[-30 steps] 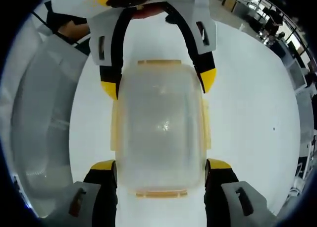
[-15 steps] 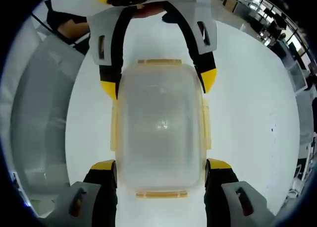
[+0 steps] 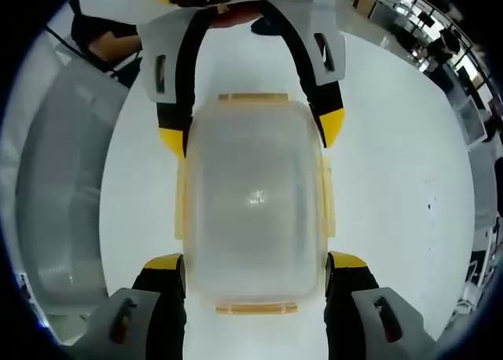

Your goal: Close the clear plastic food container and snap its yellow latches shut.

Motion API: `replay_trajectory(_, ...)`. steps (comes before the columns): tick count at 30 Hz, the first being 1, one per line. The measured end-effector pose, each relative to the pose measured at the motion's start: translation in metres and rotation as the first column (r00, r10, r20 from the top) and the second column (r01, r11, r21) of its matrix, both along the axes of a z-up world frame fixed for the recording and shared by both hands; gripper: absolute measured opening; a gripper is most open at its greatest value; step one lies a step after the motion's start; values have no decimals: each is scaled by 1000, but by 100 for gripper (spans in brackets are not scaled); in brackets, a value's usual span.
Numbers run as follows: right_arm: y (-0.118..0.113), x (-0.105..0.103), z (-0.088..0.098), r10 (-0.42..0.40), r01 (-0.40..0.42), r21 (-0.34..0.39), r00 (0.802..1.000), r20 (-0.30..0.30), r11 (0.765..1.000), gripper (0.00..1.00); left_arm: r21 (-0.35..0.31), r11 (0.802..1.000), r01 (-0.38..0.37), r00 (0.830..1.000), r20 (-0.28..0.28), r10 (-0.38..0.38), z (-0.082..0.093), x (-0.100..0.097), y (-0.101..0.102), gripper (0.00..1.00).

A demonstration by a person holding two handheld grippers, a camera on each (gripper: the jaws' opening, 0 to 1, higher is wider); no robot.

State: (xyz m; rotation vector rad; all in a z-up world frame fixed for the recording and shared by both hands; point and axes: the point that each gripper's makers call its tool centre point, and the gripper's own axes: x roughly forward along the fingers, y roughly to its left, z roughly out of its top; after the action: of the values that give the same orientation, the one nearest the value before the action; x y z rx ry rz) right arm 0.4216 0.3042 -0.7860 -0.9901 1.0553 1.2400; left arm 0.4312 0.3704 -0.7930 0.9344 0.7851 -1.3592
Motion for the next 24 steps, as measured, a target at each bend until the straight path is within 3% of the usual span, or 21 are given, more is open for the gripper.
replay_trajectory(14, 0, 2, 2, -14, 14, 2, 1000, 15, 1000, 73, -5, 1000, 0, 1000, 16, 0, 3, 1, 1, 82)
replay_trajectory(24, -3, 0, 7, -46, 45, 20, 997, 56, 999, 86, -8, 999, -34, 998, 56, 34, 5, 4, 10, 91)
